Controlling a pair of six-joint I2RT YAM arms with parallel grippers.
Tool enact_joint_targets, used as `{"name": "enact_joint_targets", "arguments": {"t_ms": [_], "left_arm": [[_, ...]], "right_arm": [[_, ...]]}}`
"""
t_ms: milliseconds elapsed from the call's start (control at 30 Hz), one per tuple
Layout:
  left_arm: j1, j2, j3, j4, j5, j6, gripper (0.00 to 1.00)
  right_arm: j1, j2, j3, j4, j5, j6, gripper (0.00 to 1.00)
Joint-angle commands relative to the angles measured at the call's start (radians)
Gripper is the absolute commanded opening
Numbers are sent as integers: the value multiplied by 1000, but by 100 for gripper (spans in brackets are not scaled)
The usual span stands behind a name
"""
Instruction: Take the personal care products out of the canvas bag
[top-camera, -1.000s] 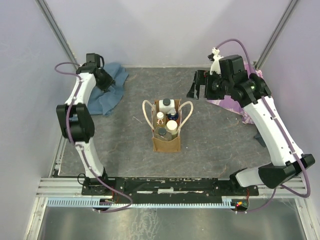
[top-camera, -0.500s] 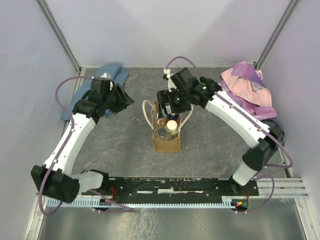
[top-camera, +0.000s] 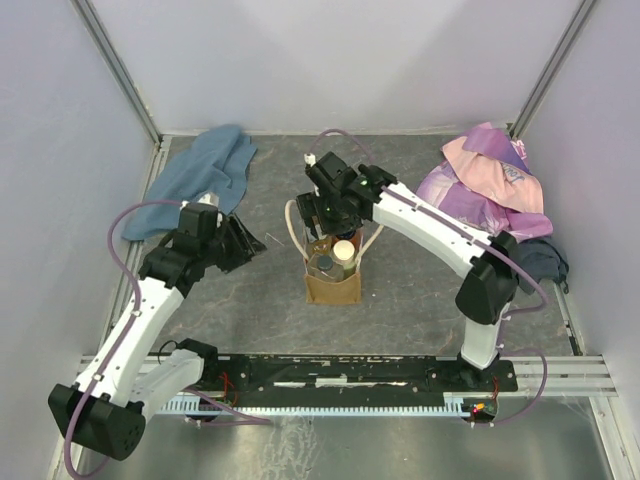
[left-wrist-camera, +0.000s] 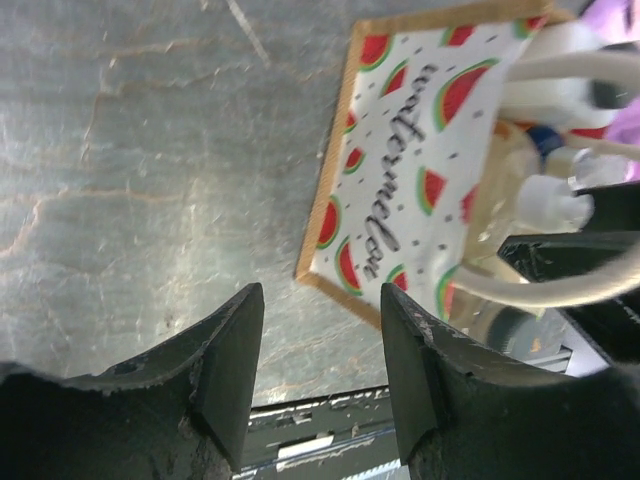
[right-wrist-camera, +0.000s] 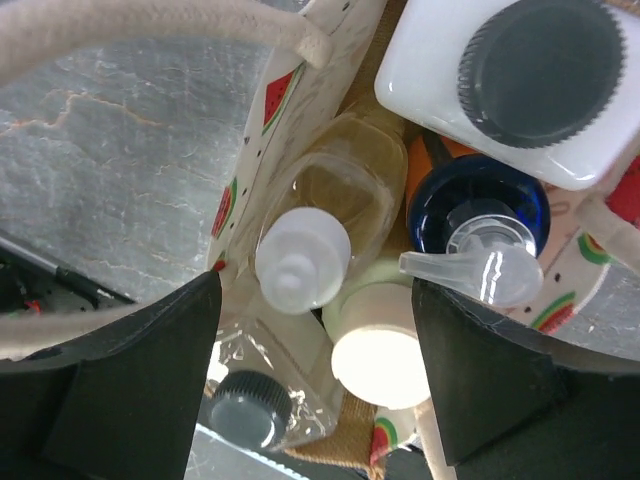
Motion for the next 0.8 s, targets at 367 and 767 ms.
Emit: {"name": "enact_joint_targets", "arguments": {"t_ms": [367, 767], "left_arm": [[-4, -56, -87, -18, 4, -62, 57], [-4, -56, -121, -15, 5, -67, 57]], "right_arm": [[52, 83, 32, 60, 264, 78, 68], [64, 65, -1, 81, 305, 104, 39]]}}
